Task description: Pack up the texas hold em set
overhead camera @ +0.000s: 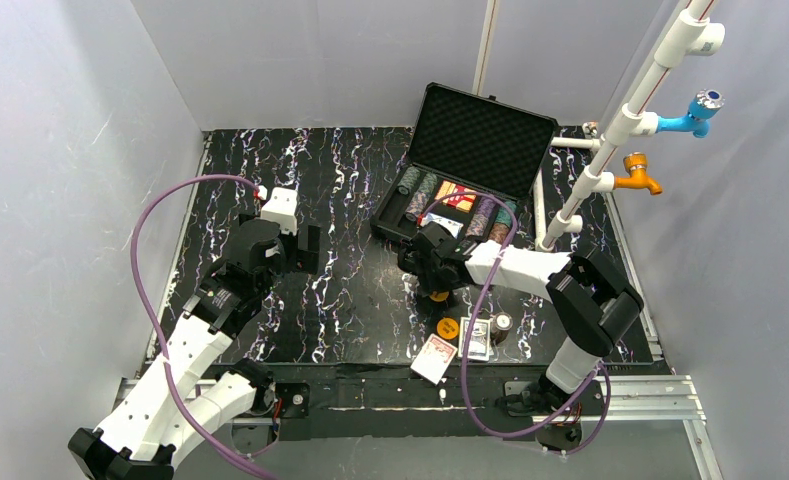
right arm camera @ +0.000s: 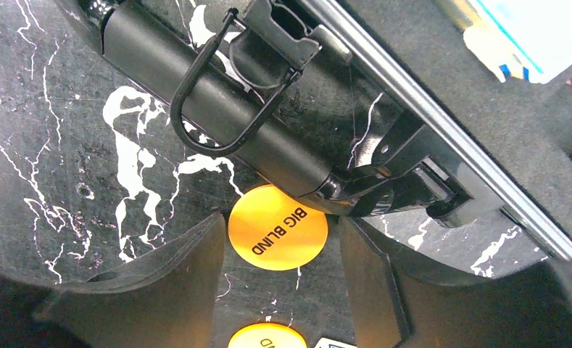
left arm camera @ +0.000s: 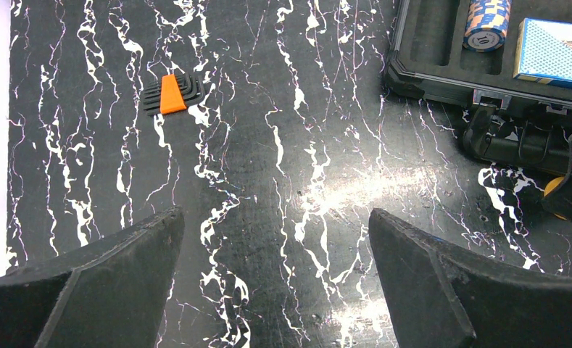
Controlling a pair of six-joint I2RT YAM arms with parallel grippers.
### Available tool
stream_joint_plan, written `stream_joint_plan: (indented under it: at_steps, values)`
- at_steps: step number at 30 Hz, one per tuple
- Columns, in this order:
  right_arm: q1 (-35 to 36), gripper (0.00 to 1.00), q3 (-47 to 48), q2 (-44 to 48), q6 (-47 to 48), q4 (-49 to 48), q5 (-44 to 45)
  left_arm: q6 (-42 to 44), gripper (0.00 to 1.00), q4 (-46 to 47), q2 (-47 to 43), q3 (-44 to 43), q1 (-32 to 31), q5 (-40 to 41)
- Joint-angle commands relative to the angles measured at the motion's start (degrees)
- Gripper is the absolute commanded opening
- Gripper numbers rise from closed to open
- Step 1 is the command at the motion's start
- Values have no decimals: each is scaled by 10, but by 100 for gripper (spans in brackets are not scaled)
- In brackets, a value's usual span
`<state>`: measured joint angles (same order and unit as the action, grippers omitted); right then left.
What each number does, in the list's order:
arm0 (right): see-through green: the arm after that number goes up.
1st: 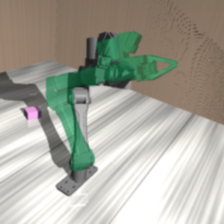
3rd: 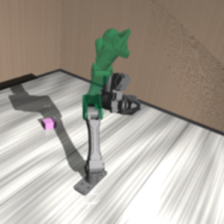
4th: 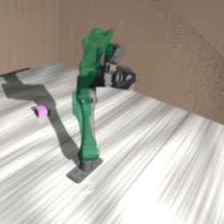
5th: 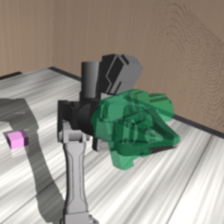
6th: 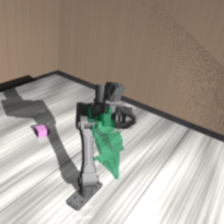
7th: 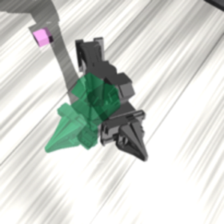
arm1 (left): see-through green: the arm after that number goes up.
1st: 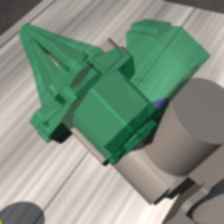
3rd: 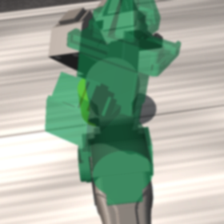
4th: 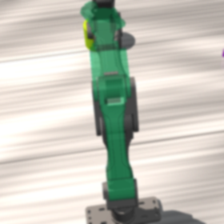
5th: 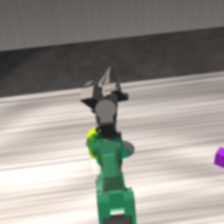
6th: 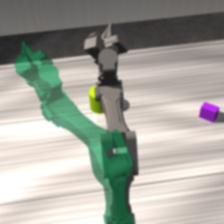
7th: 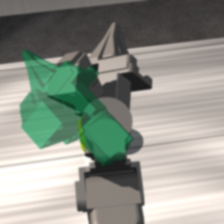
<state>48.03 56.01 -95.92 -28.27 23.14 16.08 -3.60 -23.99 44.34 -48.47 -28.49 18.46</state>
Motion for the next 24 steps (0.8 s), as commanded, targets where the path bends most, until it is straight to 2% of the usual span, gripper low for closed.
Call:
stream_joint_plan:
  at_steps: [1,12,24]
  values:
    - [5,67,-27,-10,3,31,-28,6,98,3,-7,3,3,9]
    - [20,65,-29,-16,1,51,-20,6,98,3,-10,4,3,11]
    - [45,52,-32,-20,-9,74,-4,7,98,3,-11,4,3,12]
